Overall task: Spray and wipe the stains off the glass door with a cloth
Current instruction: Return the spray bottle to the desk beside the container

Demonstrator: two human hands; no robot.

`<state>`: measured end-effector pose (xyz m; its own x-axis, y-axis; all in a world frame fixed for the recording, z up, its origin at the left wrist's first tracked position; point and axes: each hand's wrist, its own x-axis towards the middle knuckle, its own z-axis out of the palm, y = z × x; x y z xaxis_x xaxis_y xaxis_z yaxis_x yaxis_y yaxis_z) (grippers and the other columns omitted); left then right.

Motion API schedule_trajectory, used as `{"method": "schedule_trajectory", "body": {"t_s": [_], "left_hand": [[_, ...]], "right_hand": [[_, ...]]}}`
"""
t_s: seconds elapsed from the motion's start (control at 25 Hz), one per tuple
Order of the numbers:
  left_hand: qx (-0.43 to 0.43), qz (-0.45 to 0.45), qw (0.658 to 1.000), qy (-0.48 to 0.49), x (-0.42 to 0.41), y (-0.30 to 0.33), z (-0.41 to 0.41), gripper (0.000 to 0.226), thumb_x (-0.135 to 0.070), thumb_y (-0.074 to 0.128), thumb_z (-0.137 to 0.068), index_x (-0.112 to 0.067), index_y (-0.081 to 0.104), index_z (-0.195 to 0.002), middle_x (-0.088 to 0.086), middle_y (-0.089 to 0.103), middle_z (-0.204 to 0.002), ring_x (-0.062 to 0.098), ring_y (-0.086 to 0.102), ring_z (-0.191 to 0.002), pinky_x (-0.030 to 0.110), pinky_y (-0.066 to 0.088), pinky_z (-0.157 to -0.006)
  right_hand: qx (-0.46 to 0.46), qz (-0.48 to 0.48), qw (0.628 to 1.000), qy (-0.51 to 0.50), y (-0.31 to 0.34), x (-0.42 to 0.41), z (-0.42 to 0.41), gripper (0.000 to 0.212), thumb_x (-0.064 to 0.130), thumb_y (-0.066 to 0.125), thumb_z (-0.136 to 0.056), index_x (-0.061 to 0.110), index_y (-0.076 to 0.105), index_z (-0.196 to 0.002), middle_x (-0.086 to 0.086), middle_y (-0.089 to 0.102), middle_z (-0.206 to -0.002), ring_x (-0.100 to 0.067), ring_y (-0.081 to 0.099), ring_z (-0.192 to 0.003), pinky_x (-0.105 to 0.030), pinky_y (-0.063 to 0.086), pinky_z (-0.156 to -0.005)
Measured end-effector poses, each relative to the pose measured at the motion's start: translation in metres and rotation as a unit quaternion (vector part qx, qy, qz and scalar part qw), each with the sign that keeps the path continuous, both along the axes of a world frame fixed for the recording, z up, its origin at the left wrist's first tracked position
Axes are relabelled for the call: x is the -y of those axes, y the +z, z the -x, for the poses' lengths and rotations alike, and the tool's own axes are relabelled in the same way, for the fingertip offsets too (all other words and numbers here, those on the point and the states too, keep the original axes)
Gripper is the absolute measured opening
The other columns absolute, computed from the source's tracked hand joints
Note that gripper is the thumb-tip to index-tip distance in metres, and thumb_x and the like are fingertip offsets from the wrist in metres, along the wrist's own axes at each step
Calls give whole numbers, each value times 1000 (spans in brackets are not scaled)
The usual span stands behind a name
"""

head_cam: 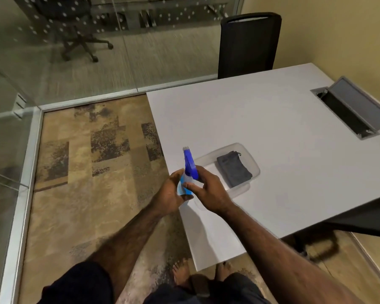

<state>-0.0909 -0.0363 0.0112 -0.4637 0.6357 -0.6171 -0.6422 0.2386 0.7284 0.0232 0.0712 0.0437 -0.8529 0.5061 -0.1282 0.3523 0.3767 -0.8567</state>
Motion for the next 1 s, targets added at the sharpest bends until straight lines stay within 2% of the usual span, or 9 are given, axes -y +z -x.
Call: {"method": "schedule_trajectory", "body": {"t_s": [0.16, 0.32, 0.48, 0.56, 0.64, 0.72, 0.76, 0.92, 1.0], "left_hand": [[21, -10, 999, 45, -9, -7, 8, 51, -39, 50, -110, -13, 50, -153, 18, 55, -153, 29, 67, -120, 53, 59, -99], [52, -23, 997, 61, -20, -17, 10, 43, -20, 55, -110, -9, 47, -151, 13, 57, -149, 8, 71, -101, 23, 62, -85], [65, -41, 991, 108, -28, -19, 7, 39, -22, 43, -114, -12, 48, -152, 21, 50, -156, 21, 69, -109, 44, 63, -83], [-3, -17, 996, 87, -25, -18, 4, 46, -23, 49, -112, -12, 42, -156, 17, 50, -155, 20, 65, -115, 37, 61, -85], [-177, 58, 982, 10, -20, -26, 1, 72, -33, 72, -99, -16, 37, -161, 3, 50, -156, 18, 59, -131, 33, 59, -103], [-280, 123, 952, -17, -8, -45, -3, 107, -64, 83, -78, -27, 31, -164, -1, 42, -166, 24, 47, -149, 54, 49, -119], [-346, 164, 923, -36, -1, -63, -2, 113, -73, 80, -74, -29, 28, -164, -1, 39, -169, 26, 43, -153, 59, 46, -120], [-438, 274, 854, -52, -4, -29, -33, 106, -75, 66, -83, -23, 26, -167, 4, 35, -172, 28, 37, -158, 53, 39, -126], [-477, 363, 800, -28, -6, -13, -52, 93, -68, 60, -89, -15, 39, -162, 9, 45, -167, 32, 46, -153, 48, 42, -125]], "right_hand": [[4, -7, 1000, 9, -9, -9, 15, 49, 33, 73, -103, 16, 61, -148, -4, 71, -143, -18, 65, -120, -36, 54, -109], [7, -12, 999, 35, -16, -27, 27, 55, 36, 76, -101, 16, 60, -150, -4, 70, -145, -20, 66, -124, -32, 53, -109], [7, -9, 999, 44, -20, -35, 29, 58, 41, 76, -99, 19, 60, -151, -1, 69, -148, -19, 65, -128, -34, 54, -111], [4, -13, 998, 57, -23, -38, 29, 59, 44, 76, -100, 21, 60, -152, 2, 68, -150, -17, 64, -130, -38, 54, -114], [8, -6, 997, 79, -23, -44, 27, 63, 45, 76, -99, 23, 57, -154, 4, 66, -152, -16, 62, -133, -40, 53, -116], [17, -2, 996, 92, -21, -51, 24, 73, 49, 80, -94, 25, 52, -157, 5, 62, -157, -15, 60, -136, -38, 52, -116], [23, 0, 995, 94, -20, -54, 21, 80, 53, 82, -91, 27, 50, -159, 5, 59, -159, -14, 58, -138, -36, 51, -115], [33, -2, 995, 99, -16, -74, -4, 97, 67, 84, -79, 31, 45, -161, 9, 51, -164, -5, 50, -139, -31, 47, -114], [32, -1, 995, 97, -14, -89, -22, 98, 70, 84, -76, 33, 48, -159, 11, 53, -161, -2, 51, -137, -28, 45, -114]]}}
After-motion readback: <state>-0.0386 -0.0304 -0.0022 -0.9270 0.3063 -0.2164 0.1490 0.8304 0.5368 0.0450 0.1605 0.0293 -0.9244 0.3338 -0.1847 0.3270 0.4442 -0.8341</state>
